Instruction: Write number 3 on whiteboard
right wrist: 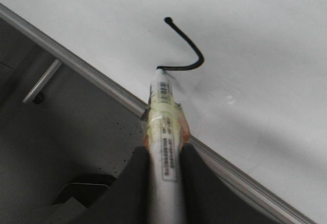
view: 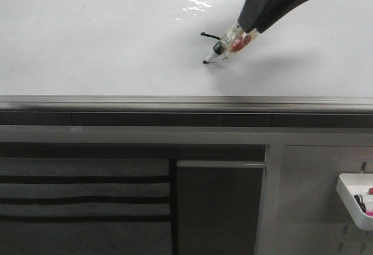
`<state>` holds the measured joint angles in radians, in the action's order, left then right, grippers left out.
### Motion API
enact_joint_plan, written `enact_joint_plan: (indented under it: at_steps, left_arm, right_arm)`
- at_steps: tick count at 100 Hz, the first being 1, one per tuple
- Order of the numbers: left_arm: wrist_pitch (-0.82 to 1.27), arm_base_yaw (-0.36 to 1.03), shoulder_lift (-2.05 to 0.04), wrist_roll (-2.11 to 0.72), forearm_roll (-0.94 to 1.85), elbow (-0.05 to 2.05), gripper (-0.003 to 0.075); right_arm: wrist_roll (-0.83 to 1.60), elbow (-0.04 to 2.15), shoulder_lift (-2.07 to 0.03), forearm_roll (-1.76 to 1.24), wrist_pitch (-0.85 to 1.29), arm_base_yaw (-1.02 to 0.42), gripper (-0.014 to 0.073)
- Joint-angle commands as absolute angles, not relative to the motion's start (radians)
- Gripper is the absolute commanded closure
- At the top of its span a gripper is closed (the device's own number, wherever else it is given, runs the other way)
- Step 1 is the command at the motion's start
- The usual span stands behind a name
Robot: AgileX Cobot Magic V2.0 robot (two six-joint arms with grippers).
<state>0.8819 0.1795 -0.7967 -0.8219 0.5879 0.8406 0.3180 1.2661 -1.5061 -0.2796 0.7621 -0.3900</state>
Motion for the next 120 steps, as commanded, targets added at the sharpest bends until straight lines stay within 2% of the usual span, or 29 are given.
enact_joint_plan:
  at_steps: [1, 22, 48, 61, 74, 96, 120]
  left_arm:
    - [0.83, 0.176, -0.792, -0.812, 0.629, 0.867, 0.0353]
    - [0.83, 0.176, -0.792, -0.812, 0.629, 0.867, 0.0353]
    - [0.83, 0.176, -0.792, -0.812, 0.629, 0.867, 0.0353]
    - [0.83, 0.176, -0.792, -0.812, 0.629, 0.867, 0.0353]
    - [0.83, 0.176, -0.792, -0.812, 0.629, 0.867, 0.0353]
    - [0.828, 0.176, -0.792, -0.812, 0.629, 0.867, 0.0353]
    - [0.823, 0.176, -0.792, -0.812, 0.642, 0.867, 0.0353]
  right_arm:
    - [0.298, 1.314, -1.503, -0.218, 0.663, -0.378, 0.0582]
    - [0.259, 1.303, -1.459, -0.144, 0.832, -0.348, 0.0582]
    - [0.26, 1.28, -1.518, -0.19, 0.603, -0.456, 0.0582]
    - [0.26, 1.357, -1.54, -0.194, 0.655, -0.485, 0.0582]
    - [0.388, 1.323, -1.417, -0.221, 0.699, -0.556, 0.0582]
    - [0.527, 1.094, -1.152, -0.221, 0.629, -0.713, 0.0582]
    - [0.601, 0.975, -1.02, -0.176, 0.587, -0.734, 0.0582]
